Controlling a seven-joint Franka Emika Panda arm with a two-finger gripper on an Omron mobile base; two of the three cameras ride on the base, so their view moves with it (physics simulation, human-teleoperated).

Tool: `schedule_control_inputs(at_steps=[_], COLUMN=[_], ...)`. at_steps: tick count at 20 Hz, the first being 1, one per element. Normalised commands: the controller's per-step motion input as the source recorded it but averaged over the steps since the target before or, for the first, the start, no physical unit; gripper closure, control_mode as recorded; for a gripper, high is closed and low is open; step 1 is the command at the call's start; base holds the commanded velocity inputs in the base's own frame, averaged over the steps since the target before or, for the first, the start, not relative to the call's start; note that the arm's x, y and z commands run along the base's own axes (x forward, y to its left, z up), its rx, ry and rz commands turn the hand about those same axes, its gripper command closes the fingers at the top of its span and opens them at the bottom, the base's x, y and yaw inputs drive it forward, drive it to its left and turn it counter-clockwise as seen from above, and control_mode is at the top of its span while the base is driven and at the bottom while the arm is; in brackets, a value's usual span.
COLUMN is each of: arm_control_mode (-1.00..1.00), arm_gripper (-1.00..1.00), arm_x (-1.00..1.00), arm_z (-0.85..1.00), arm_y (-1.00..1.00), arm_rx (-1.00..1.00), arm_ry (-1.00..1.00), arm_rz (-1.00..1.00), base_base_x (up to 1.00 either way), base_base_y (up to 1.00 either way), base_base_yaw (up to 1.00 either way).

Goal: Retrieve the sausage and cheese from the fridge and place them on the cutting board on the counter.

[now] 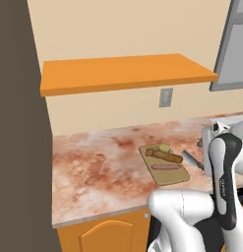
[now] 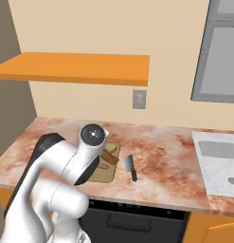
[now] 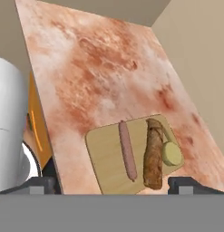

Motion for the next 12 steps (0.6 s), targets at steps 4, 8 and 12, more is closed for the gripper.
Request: schedule_control_inputs(at_steps=[4,8,12], arm_control_mode=[-1.0,-1.0,-1.0], arm_gripper=[-1.0,-1.0,-1.0], arm_x=[-0.18,-0.54,-0.69], arm_z=[1.0,0.99,0.8], arm_y=[0.0,0.0,0.0], arm_rx=[0.01,0.0,0.0], arm_ry=[0.0,0.0,0.0], arm_rz=[0.0,0.01,0.01], base_base_x=[0.0,0.0,0.0], base_base_y=[0.0,0.0,0.0], base_base_yaw=[0.0,0.0,0.0])
